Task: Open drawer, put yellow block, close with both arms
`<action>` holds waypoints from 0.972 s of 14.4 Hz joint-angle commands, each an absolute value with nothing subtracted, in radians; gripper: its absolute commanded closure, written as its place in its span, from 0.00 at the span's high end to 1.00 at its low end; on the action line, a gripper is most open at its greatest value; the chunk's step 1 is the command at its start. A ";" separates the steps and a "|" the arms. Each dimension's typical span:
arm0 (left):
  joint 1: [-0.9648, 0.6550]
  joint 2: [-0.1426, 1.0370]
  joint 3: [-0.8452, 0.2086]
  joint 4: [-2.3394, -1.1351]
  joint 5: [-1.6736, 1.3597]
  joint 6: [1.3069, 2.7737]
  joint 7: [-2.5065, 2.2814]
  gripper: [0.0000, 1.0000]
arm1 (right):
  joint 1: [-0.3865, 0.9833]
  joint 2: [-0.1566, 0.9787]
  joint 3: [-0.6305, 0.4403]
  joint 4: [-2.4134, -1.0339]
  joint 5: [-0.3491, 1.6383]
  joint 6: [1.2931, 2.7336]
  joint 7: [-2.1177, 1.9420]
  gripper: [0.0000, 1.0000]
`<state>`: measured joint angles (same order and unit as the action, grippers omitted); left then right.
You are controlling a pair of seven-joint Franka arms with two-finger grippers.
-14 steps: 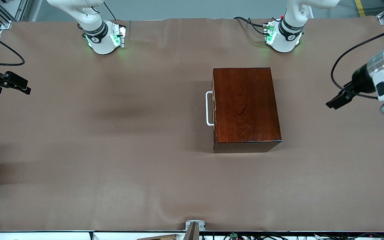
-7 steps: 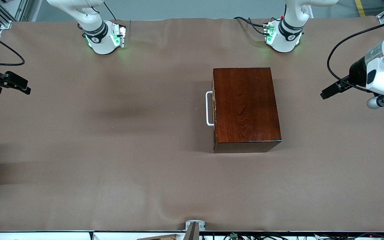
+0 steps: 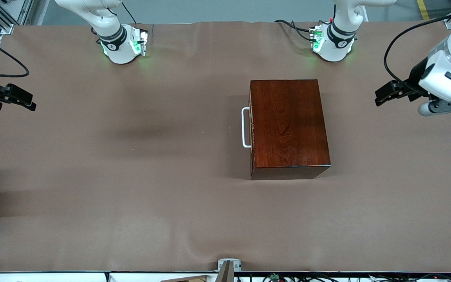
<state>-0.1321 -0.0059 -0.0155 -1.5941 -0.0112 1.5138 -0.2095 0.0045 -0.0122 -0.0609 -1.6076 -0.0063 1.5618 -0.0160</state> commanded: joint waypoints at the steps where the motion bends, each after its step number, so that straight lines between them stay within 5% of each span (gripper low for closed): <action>1: -0.106 -0.023 -0.023 -1.591 0.017 1.483 -0.056 1.00 | -0.017 -0.014 -0.044 -1.603 -0.009 1.560 -0.012 1.00; 14: -0.017 -0.043 -0.121 -1.565 0.041 1.471 -0.057 1.00 | -0.015 -0.014 -0.044 -1.603 -0.009 1.560 -0.012 1.00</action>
<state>-0.0375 -0.0499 -0.1082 -1.5829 0.0335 1.4875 -0.0643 0.0044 -0.0122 -0.0608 -1.6076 -0.0063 1.5618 -0.0158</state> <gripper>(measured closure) 0.000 0.000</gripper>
